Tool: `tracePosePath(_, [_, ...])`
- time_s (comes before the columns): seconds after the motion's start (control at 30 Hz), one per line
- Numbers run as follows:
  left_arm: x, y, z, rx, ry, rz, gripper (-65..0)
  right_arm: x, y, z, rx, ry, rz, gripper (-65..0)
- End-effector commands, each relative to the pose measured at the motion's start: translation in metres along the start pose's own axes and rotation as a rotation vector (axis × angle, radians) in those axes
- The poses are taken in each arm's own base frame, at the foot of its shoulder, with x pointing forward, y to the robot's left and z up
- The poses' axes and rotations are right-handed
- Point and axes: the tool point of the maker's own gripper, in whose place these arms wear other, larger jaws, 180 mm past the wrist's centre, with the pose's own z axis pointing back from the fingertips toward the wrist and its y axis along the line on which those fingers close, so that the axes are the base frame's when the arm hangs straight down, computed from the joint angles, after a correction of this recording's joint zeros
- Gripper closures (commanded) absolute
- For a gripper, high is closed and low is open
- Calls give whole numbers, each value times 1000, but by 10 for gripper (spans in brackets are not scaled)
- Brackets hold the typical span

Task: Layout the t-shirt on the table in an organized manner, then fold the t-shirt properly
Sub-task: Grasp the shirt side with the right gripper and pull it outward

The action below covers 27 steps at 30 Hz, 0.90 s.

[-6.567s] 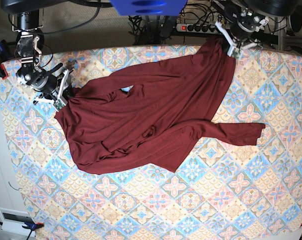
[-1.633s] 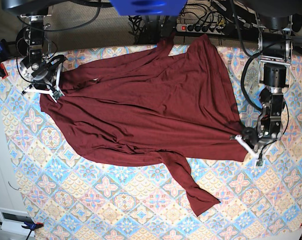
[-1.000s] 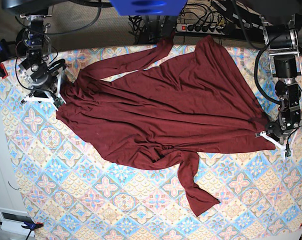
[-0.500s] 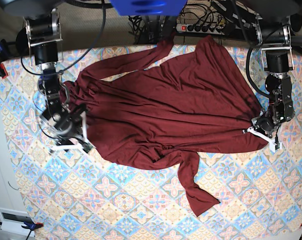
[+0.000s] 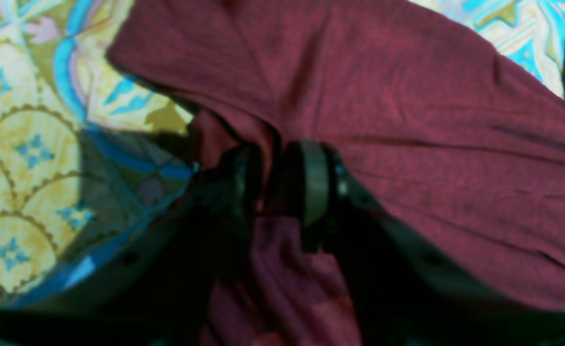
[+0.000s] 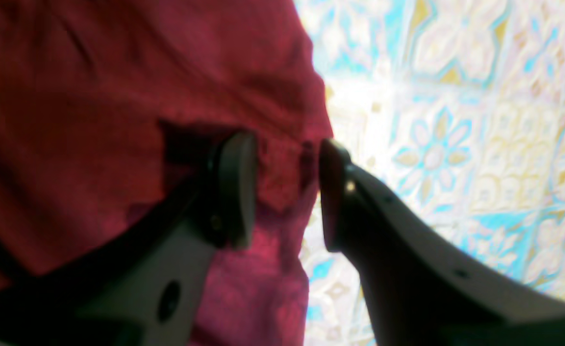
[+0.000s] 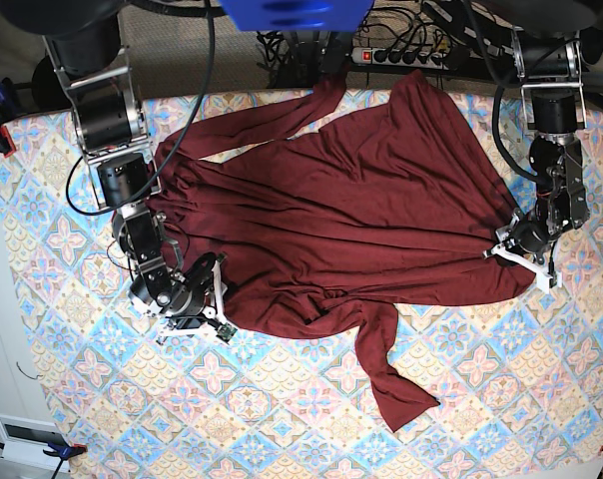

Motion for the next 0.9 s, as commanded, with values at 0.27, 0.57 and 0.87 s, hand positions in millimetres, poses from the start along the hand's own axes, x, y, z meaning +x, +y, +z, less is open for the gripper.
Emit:
tracePosePath(0.27, [10,21,10,51,4,-22,-183,53,-28,2,-21,-156,-36,-211])
tracePosePath(0.57, [8,22,10,53,7,-22,-183,67,0,-13,51,-182,-67,-210])
tracePosePath(0.87, [8,22,10,52,8,-23,-183,64,-10,-20,66,-197,-115,-257])
